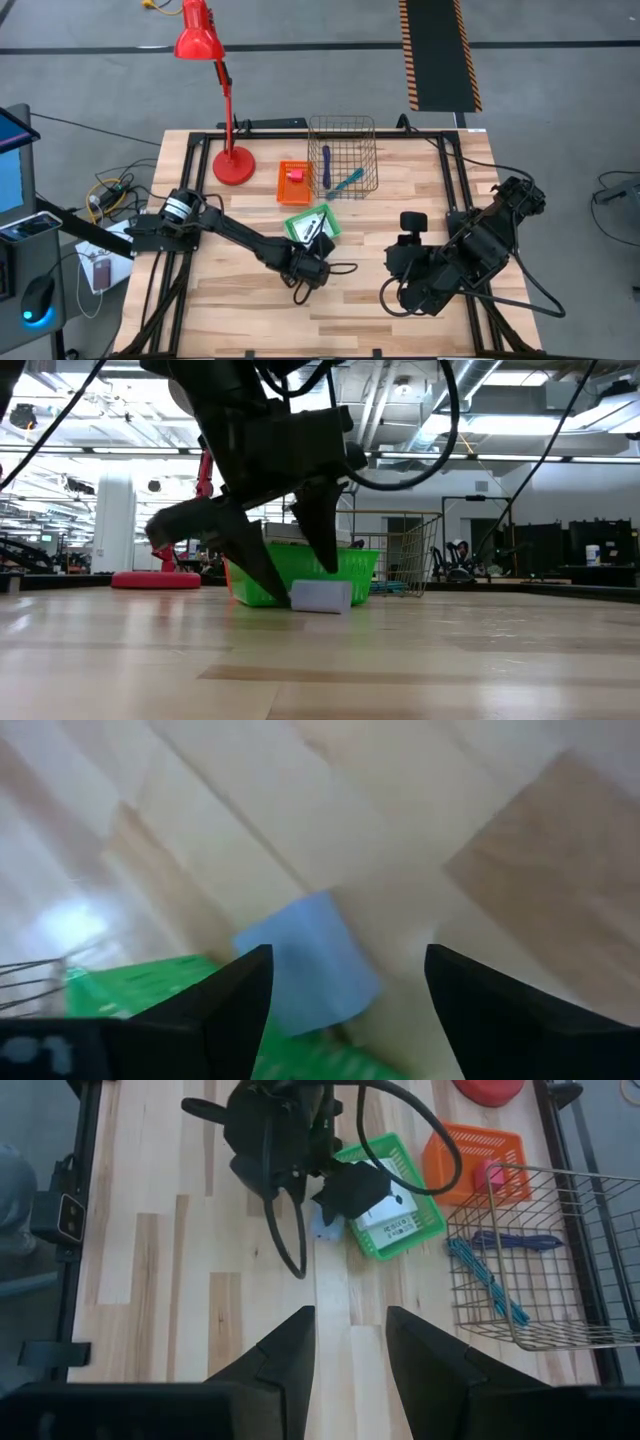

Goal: Pick and place items into bin
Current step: Move the white adaptor to the center, then put the white adaptor into the orange bin

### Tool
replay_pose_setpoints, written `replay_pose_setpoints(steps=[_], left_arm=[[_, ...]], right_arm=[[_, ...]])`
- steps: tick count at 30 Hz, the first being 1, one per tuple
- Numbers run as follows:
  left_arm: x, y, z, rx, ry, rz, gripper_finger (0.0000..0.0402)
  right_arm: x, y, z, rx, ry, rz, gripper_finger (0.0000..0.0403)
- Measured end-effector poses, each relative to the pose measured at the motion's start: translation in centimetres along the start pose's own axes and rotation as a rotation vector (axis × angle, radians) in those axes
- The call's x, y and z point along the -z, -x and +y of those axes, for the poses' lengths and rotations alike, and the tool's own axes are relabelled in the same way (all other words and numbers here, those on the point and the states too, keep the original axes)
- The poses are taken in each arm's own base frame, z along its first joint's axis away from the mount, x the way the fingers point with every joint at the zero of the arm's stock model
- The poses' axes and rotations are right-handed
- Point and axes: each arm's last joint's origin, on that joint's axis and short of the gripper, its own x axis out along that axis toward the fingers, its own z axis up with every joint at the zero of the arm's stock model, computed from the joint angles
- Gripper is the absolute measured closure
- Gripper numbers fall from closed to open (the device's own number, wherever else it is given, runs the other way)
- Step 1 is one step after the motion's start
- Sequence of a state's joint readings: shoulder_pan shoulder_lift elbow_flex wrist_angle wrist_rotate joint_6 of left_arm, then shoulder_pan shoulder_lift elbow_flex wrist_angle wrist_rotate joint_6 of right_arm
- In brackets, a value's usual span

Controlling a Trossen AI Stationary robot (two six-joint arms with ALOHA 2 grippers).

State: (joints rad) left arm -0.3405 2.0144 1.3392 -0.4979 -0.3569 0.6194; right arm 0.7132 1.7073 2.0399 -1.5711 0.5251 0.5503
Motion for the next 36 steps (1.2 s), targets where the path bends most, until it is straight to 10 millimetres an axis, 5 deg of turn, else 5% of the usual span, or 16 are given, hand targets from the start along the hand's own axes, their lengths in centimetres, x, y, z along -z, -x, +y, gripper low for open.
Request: replay_pose_setpoints(steps=[11,25,36], left_arm=[[-0.2,0.4,-1.0,0.124,0.011,-0.035,0.015],[-2.7,2.5,-5.2,0.087,-0.088,-0.028,0.015],[-5.2,5.4,-2.2,0.07,0.043,-0.111,0.015]], right_arm=[[0.0,0.0,0.0,0.0,0.0,0.0,0.0284],[0.0,0.0,0.0,0.0,0.0,0.0,0.0284],[0.0,0.0,0.0,0.0,0.0,0.0,0.0284]])
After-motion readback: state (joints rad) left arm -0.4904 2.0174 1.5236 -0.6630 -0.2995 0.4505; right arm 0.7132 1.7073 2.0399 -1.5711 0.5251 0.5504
